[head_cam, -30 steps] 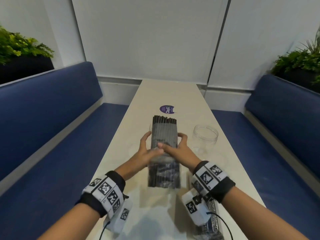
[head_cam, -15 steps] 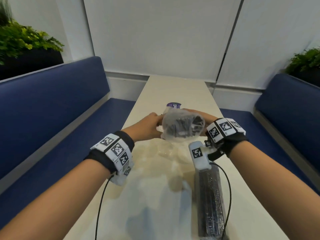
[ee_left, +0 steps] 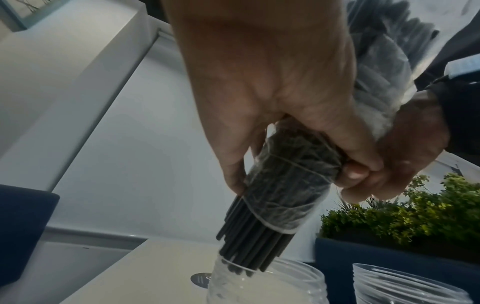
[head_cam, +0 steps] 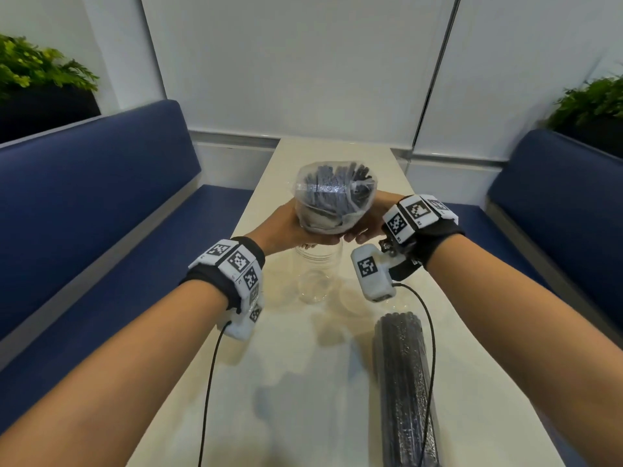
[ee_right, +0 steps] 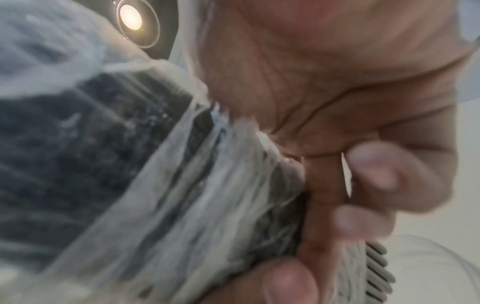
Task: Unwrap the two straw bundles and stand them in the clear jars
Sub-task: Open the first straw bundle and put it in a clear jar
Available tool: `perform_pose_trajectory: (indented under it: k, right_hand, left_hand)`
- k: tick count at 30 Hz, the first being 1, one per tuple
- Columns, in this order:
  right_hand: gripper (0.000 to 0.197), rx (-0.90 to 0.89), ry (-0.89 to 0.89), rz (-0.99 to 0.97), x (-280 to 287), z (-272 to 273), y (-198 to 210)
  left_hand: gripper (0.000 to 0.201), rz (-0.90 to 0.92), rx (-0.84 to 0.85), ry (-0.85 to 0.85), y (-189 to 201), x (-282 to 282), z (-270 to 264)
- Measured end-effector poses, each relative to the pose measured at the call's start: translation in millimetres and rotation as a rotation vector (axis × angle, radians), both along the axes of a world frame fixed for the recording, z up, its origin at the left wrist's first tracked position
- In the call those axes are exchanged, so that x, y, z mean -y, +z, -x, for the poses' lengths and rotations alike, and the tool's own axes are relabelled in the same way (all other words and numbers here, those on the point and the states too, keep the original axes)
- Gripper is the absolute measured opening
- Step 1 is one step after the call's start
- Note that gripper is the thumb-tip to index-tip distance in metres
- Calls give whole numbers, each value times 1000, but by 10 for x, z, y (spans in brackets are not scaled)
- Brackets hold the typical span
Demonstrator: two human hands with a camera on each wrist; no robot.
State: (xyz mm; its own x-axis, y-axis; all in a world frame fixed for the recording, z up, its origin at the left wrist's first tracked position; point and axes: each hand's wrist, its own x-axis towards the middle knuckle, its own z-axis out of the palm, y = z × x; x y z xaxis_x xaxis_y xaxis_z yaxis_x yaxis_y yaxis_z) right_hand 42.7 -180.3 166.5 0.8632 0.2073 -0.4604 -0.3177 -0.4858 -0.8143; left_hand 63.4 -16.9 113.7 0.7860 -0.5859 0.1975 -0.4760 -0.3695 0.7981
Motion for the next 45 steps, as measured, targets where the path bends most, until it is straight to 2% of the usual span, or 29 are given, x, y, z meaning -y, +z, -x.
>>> perform_pose_trajectory:
  k: [3, 5, 7, 9, 11, 15, 20, 25, 31, 35, 38, 39, 42, 45]
  right_hand:
    - [24, 128, -70, 153, -1, -17, 23]
    - [37, 170, -116, 128, -67, -38, 13]
    - [59, 234, -154, 40, -117, -84, -43]
    - [60, 373, -174, -124, -189, -95, -115]
    - [56, 457, -113, -297, -213, -125, -253]
    - [51, 463, -171, -433, -193, -134, -464]
    - [56, 446, -176, -440, -98, -117, -515]
    - [64, 423, -191, -482, -190, -103, -558]
    - [66, 475, -243, -617, -347, -100, -536]
    - [60, 423, -298, -592, -307, -111, -668]
    - [44, 468, -303, -501, -304, -118, -706]
    - [42, 470, -304, -472, -289, -135, -708]
    - [49, 413, -313, -370, -209, -152, -680]
    - [39, 461, -393, -207, -131, -213, -697]
  left_hand:
    - [82, 8, 20, 52, -5, -31, -66]
    - [87, 54, -13, 97, -6, -45, -127]
    - [86, 126, -47, 149, 47, -43, -131]
    - [76, 202, -78, 160, 82, -14, -159]
    - [73, 241, -85, 172, 104, 18, -154]
    - [80, 291, -112, 207, 12, 78, -163]
    - [88, 273, -165, 215, -73, 221, -197]
    - [87, 247, -166, 212, -60, 164, -212]
    - [86, 343, -137, 281, -148, 128, -214]
    - [86, 295, -212, 265, -194, 149, -175]
    - [69, 300, -270, 205, -195, 169, -140]
    - [70, 301, -279, 194, -190, 177, -137]
    - [93, 295, -272, 191, -158, 206, -137]
    - [109, 289, -256, 249, -119, 187, -145]
